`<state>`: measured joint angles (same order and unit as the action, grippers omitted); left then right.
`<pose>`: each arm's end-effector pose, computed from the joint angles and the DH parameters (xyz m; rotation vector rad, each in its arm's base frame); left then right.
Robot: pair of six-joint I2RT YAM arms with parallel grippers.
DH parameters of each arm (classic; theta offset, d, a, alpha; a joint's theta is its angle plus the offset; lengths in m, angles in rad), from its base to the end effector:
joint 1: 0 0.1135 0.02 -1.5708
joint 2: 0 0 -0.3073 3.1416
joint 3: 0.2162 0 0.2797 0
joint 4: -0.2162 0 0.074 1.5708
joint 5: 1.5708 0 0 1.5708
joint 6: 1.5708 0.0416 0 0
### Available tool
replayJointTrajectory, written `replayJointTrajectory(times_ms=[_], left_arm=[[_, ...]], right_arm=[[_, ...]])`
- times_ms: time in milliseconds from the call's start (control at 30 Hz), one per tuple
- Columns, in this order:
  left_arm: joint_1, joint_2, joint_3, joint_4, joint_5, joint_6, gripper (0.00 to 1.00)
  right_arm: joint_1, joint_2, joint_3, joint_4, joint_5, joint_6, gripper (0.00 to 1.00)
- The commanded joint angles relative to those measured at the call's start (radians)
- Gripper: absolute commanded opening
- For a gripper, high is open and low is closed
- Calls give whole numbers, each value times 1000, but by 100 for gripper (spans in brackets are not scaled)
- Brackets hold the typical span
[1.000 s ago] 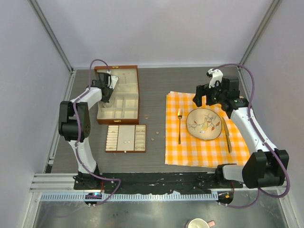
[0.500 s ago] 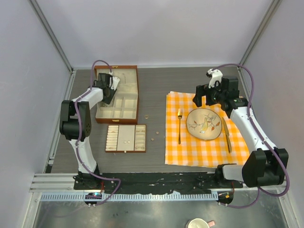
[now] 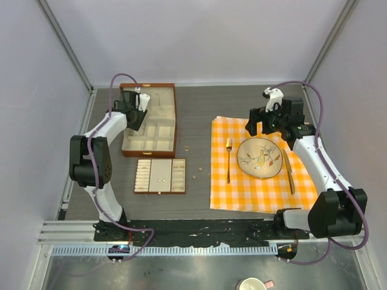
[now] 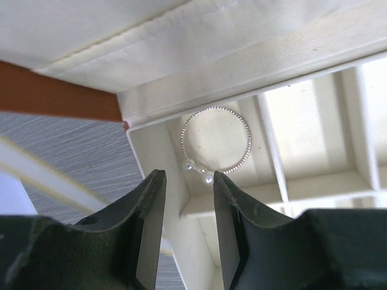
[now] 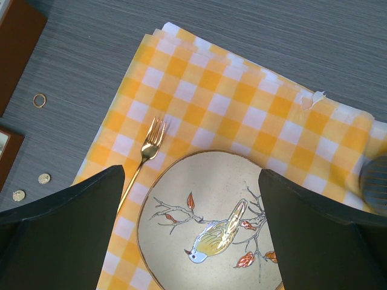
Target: Organize the mixed jewelry
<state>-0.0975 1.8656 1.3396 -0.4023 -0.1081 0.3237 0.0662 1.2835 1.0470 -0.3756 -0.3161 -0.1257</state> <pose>0.4431 -0.0388 0.2299 0.4797 2.4597 0.2288 0.3040 0.0331 0.3373 -0.3846 2.1304 0.3103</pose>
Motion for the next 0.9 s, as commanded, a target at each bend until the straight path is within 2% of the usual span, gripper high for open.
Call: replayJointTrajectory(times_ms=[0, 167, 300, 533, 733, 867], left_arm=[[-8, -146, -11, -20, 93, -34, 42], [-19, -252, -33, -69, 198, -52, 44], [-48, -358, -89, -124, 336, -41, 53], [-243, -477, -135, -135, 291, -34, 59], [-373, -413, -77, -144, 214, -31, 62], [-390, -385, -66, -141, 214, -44, 63]], right_arm=[[1, -6, 33, 23, 0, -6, 100], [3, -1, 34, 14, -20, -11, 100], [3, 7, 36, 7, -32, -15, 99], [3, 20, 38, 4, -55, -14, 100], [4, 23, 38, 4, -61, -11, 99], [27, 16, 39, 4, -72, -11, 94]])
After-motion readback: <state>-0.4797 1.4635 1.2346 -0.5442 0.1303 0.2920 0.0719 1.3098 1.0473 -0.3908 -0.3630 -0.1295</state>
